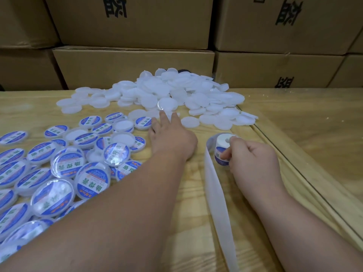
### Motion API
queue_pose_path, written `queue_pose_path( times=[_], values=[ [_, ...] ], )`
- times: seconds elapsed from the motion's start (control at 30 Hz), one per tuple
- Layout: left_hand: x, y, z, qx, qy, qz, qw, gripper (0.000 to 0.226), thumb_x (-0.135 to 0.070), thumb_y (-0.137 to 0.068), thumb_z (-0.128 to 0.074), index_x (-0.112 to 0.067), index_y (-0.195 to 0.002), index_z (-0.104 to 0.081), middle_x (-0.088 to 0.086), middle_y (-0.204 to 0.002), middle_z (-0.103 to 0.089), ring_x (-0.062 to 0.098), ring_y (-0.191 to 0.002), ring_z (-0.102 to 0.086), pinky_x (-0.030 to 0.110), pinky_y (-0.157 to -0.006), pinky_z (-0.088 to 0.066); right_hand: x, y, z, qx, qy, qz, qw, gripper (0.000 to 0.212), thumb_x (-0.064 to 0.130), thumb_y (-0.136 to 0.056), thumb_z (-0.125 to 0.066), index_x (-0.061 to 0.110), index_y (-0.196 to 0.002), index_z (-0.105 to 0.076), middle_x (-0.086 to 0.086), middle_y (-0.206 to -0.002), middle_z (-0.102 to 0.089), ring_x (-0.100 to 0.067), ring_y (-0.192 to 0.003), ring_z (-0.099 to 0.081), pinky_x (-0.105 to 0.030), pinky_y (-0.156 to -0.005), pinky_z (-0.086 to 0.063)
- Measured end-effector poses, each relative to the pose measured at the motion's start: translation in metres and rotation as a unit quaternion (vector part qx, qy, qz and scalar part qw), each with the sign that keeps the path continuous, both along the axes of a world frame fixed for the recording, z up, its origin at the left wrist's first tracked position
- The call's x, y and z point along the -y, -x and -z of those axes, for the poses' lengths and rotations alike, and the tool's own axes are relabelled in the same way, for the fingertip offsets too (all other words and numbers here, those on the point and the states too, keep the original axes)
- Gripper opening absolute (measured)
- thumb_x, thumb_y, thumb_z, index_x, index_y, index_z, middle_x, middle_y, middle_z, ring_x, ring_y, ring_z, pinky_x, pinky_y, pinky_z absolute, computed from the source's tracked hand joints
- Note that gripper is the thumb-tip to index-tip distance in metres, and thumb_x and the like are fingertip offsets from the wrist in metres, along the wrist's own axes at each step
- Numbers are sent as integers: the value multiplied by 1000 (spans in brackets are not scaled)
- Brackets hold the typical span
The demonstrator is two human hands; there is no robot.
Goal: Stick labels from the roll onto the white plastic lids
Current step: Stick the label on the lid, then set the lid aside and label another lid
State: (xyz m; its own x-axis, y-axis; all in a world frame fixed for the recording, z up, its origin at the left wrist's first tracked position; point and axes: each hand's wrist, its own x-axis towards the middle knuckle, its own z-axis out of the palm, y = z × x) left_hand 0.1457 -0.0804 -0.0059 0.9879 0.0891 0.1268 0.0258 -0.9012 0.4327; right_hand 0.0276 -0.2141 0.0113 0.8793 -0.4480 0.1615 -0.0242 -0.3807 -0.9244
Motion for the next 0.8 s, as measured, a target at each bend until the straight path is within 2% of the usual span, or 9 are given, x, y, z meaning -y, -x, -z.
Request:
queue_pose_path(
  times=[0.13, 0.27, 0.4, 0.47, 0.5, 0.57, 0.63, 0.7, 0.8],
  values=[
    [3, -11, -2, -14, -27, -18, 999, 62, -36, -97, -35, -23, -157, -25, 9, -168, -13, 36, -154, -3, 49, -123, -9, 10, -3, 2, -18, 22, 28, 999, 36, 33, -75, -48, -1, -72, -59, -2, -54, -36, -19, -51, -28, -34, -54, -26],
    [4, -11, -1, 19, -49, -18, 998, 45, -30, -97, -38, -24, -142, -42, 9, -143, -43, 34, -138, -31, 45, -111, -26, 13, -5, 2, 1, 30, 37, 999, 30, 31, -81, -51, 5, -66, -48, -1, -54, -37, -17, -50, -27, -32, -53, -25],
    [5, -9, -2, 43, -58, -13, 997, 40, -31, -96, -40, -25, -136, -46, 10, -134, -48, 33, -126, -40, 44, -103, -30, 6, -3, 2, -3, 30, -15, 999, 54, 58, -83, -52, 5, -76, -63, -16, -71, -63, -18, -53, -47, -34, -55, -41],
    [6, -9, -2, 48, -49, -8, 998, 41, -33, -95, -41, -25, -135, -48, 10, -133, -48, 32, -125, -40, 44, -104, -30, 3, -3, 1, -11, 55, -44, 997, 57, 68, -81, -56, 14, -69, -66, -5, -61, -63, -16, -50, -51, -33, -52, -44],
    [6, -8, -2, 50, -48, -6, 998, 41, -34, -95, -42, -24, -134, -49, 10, -132, -48, 32, -125, -41, 44, -103, -30, 1, -3, 0, -13, 73, -61, 995, 52, 70, -80, -59, 20, -65, -67, 4, -55, -60, -9, -47, -50, -26, -49, -42],
    [6, -7, -1, 52, -44, -1, 998, 41, -37, -94, -42, -23, -132, -51, 11, -132, -48, 32, -124, -40, 44, -103, -30, -2, -3, 0, -20, 114, -100, 988, 40, 61, -79, -66, 23, -67, -68, 13, -54, -57, -2, -50, -50, -14, -47, -38],
    [5, -6, 0, 46, -30, 6, 998, 42, -41, -96, -39, -23, -131, -52, 11, -134, -47, 32, -126, -39, 45, -104, -29, -2, -2, 2, -37, 151, -142, 978, 31, 43, -83, -66, 14, -71, -65, 10, -55, -52, -4, -49, -44, -22, -53, -39],
    [2, -3, 0, 38, -18, 21, 999, 43, -45, -100, -36, -23, -134, -52, 10, -137, -46, 31, -129, -38, 46, -107, -28, -1, 0, 1, -61, 151, -173, 971, 31, 35, -79, -61, 5, -75, -57, 5, -58, -45, -11, -52, -39, -30, -56, -35],
    [-3, 4, 0, 46, 5, 55, 997, 40, -39, -102, -39, -23, -137, -52, 7, -140, -47, 30, -132, -37, 43, -109, -28, -2, 6, -9, -90, 62, -205, 973, 34, 33, -65, -54, 2, -73, -42, -2, -64, -39, -16, -58, -35, -33, -58, -29]
  ],
)
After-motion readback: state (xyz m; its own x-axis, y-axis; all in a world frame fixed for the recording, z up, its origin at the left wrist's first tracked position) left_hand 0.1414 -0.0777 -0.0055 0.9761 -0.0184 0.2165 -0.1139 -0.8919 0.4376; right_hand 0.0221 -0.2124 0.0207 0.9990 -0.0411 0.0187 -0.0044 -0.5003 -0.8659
